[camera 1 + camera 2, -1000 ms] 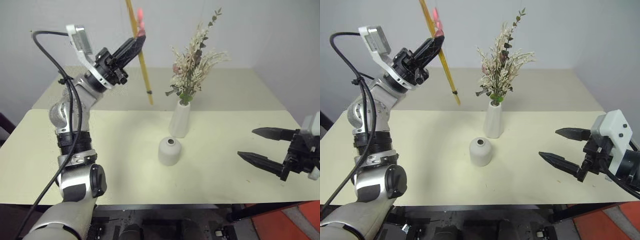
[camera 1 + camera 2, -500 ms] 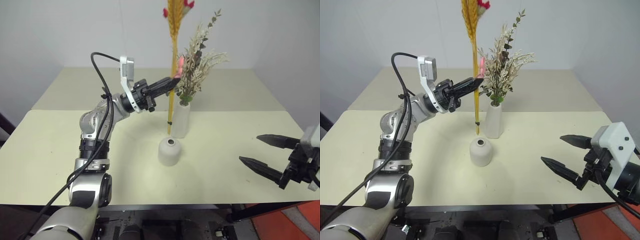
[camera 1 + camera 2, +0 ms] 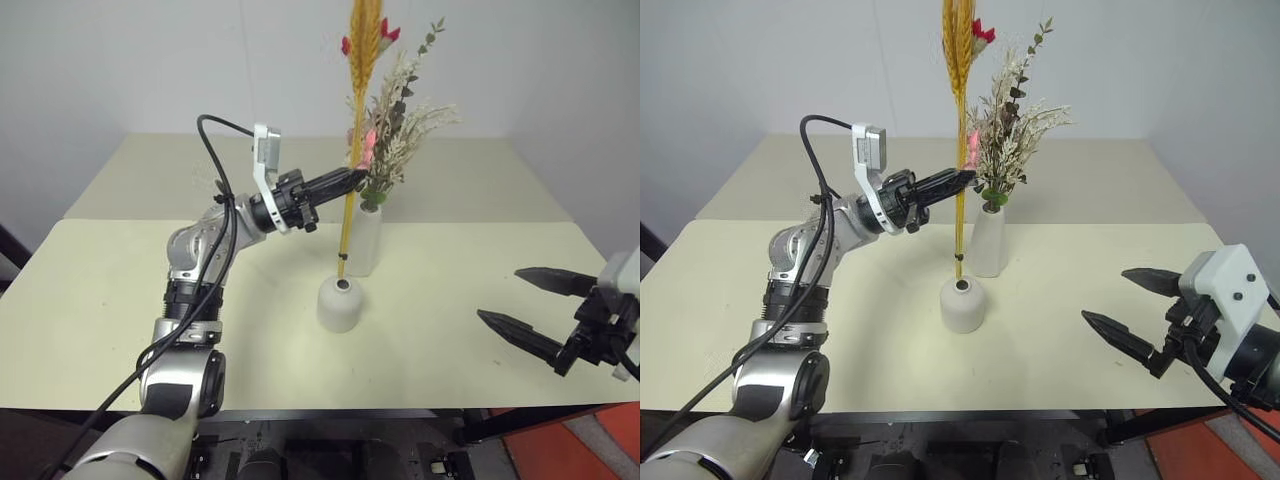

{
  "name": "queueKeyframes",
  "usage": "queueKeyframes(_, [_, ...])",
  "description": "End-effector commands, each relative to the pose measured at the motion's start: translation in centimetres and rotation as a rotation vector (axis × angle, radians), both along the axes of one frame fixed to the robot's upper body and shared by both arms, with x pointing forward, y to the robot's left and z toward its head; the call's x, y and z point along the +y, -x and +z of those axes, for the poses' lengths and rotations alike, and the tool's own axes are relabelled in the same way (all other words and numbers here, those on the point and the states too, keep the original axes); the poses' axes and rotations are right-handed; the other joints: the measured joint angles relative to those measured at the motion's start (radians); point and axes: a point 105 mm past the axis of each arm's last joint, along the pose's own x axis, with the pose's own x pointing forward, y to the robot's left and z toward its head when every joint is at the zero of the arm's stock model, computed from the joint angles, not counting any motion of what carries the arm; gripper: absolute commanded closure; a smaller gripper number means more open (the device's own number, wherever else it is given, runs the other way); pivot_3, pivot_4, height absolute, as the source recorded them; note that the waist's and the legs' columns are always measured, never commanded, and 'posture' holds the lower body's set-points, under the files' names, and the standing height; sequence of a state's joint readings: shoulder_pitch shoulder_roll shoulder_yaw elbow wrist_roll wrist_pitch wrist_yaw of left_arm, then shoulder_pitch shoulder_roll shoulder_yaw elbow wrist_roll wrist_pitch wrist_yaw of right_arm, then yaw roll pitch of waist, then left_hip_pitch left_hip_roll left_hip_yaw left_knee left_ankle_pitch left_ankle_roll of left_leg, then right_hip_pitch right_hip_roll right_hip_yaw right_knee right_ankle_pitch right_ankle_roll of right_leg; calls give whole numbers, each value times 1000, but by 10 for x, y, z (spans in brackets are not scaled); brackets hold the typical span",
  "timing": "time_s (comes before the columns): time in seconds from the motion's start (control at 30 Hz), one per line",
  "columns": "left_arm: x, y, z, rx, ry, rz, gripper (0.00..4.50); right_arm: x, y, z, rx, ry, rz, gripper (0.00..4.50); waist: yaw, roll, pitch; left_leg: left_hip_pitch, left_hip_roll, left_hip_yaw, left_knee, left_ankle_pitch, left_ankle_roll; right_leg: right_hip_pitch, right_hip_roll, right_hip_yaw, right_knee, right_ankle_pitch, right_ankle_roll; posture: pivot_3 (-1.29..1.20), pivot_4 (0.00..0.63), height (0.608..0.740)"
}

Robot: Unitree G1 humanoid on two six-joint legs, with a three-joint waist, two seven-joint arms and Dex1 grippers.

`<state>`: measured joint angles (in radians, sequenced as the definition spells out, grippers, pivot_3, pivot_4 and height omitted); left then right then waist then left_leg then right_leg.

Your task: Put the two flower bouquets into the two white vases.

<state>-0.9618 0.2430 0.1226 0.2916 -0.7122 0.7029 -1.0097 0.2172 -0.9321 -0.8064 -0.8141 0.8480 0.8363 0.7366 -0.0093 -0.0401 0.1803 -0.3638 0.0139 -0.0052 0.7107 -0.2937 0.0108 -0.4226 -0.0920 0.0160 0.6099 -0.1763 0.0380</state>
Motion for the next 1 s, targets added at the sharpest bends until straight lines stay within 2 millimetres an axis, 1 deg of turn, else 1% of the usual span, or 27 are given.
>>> queueKeyframes(0.03, [-4,6,6,-15,4,-15,4470,2,0,8,-52,4,0,0,0,0,0,0,0,0,0,0,0,0,0,0,0,0,0,0,150,740])
queueKeyframes(0.37, [-9,0,-2,27,1,-3,4470,1,-1,8,-63,7,-9,0,2,0,0,-1,0,0,0,0,1,0,0,0,-1,0,0,0,150,740])
queueKeyframes(0.73, [-18,-5,-15,-23,-59,26,4470,1,-2,9,-79,6,-8,0,4,0,0,-2,0,0,0,-1,1,-1,0,0,-1,0,0,0,150,740])
queueKeyframes(0.9, [-20,-7,-18,-54,-84,42,4470,3,-4,8,-85,8,-6,0,7,0,0,-3,0,0,0,-1,2,-1,0,0,-2,0,0,0,150,740])
queueKeyframes(1.0, [-20,-6,-18,-78,-78,41,4470,4,-5,8,-91,8,-3,0,9,0,0,-4,0,0,0,-1,2,-1,0,0,-2,0,0,0,150,740])
